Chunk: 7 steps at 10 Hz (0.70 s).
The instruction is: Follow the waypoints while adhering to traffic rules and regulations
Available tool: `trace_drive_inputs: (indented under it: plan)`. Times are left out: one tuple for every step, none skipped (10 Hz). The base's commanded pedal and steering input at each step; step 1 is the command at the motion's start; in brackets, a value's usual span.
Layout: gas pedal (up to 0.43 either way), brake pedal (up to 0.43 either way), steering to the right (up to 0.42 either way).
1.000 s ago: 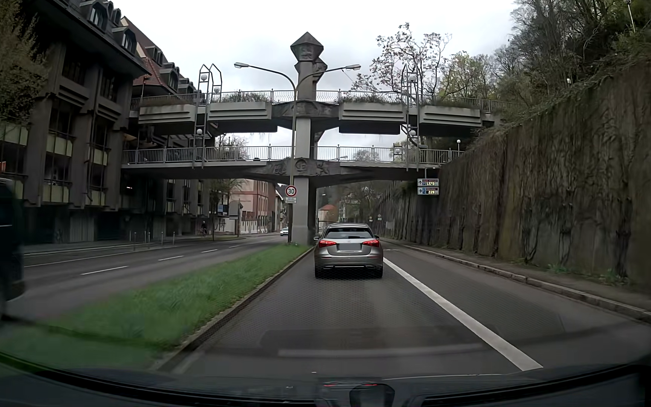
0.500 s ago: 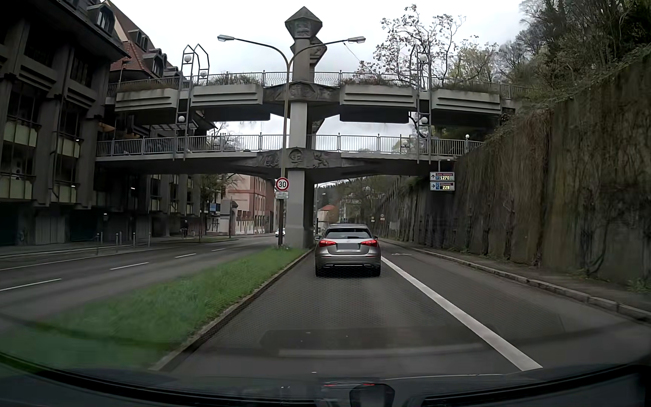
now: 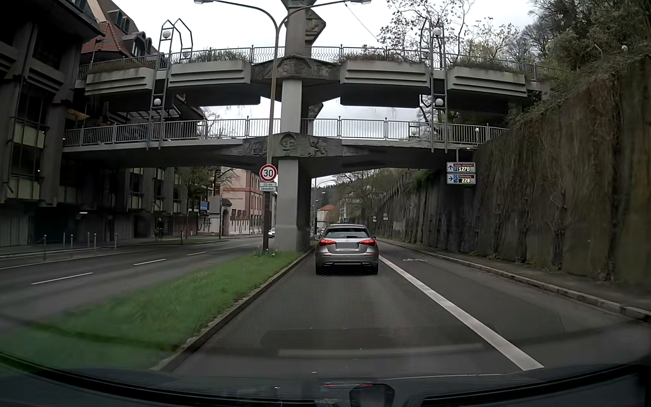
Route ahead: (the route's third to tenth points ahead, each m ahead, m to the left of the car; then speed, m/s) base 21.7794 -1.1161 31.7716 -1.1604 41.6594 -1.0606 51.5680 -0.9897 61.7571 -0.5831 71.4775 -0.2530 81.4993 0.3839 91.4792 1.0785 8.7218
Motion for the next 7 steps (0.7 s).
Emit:
trace_drive_inputs:
  plan:
    - [0.118, 0.000, 0.002]
    - [0.118, 0.000, 0.002]
    - [0.118, 0.000, 0.002]
    - [0.118, 0.000, 0.002]
    - [0.118, 0.000, 0.004]
    - [0.118, 0.000, 0.004]
    - [0.118, 0.000, 0.004]
